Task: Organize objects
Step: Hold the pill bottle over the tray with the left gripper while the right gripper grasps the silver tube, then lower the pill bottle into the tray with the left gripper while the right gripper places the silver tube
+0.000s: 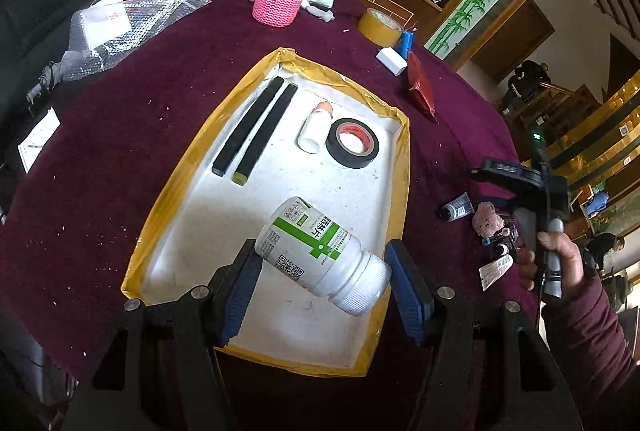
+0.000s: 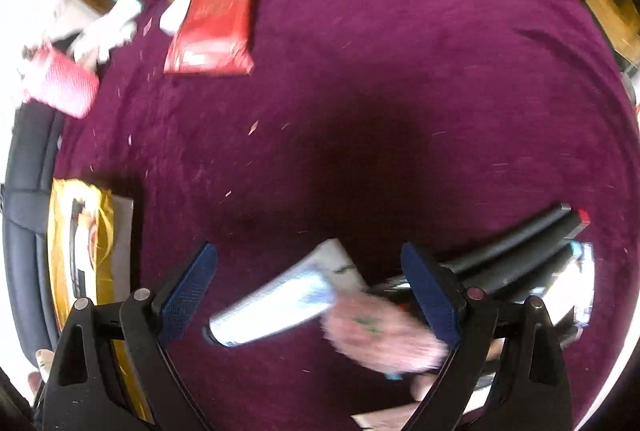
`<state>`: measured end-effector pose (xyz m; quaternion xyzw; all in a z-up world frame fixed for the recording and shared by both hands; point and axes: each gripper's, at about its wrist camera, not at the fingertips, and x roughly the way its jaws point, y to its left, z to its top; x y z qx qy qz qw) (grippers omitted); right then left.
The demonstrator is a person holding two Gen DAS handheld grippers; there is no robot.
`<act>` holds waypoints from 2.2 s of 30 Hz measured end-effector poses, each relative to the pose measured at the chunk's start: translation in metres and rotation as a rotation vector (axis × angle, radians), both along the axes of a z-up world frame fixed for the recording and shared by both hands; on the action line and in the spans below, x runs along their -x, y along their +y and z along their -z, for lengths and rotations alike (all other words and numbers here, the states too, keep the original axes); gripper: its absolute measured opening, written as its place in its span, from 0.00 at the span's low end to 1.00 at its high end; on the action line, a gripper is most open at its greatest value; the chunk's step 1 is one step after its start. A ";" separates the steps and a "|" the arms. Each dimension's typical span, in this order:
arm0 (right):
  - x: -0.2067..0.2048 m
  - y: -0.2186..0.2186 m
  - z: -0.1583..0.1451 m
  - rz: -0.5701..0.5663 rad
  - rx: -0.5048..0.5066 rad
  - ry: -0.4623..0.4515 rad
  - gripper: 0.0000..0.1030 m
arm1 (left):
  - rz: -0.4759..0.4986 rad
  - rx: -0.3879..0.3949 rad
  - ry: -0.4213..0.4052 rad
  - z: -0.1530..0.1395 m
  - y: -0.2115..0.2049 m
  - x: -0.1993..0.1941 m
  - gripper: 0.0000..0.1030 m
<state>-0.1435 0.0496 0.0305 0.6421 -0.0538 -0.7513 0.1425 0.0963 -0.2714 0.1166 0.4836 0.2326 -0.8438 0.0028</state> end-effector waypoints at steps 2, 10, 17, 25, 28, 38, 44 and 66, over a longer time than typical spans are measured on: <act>-0.009 -0.021 0.004 -0.052 -0.018 -0.014 0.93 | 0.006 -0.005 0.003 0.000 -0.003 0.001 0.56; -0.049 -0.059 -0.021 -0.207 0.208 -0.051 0.93 | 0.036 -0.034 0.023 -0.003 -0.014 0.006 0.56; -0.075 -0.016 -0.032 0.021 0.101 -0.027 0.93 | 0.087 -0.054 0.044 -0.004 -0.016 0.011 0.56; -0.063 -0.019 -0.018 0.180 0.081 0.004 0.93 | 0.129 -0.072 0.029 0.002 -0.024 0.014 0.56; -0.050 -0.029 -0.006 0.182 0.035 -0.017 0.92 | 0.135 -0.071 0.029 0.002 -0.029 0.010 0.56; -0.050 -0.059 0.005 0.152 -0.215 0.087 0.63 | 0.116 -0.076 0.037 0.005 -0.053 0.003 0.56; -0.058 -0.030 0.002 0.184 -0.151 0.095 0.26 | 0.150 -0.074 0.045 0.004 -0.047 0.014 0.56; -0.101 -0.087 -0.037 0.075 0.367 0.009 0.27 | 0.364 0.170 -0.007 0.036 -0.013 0.108 0.56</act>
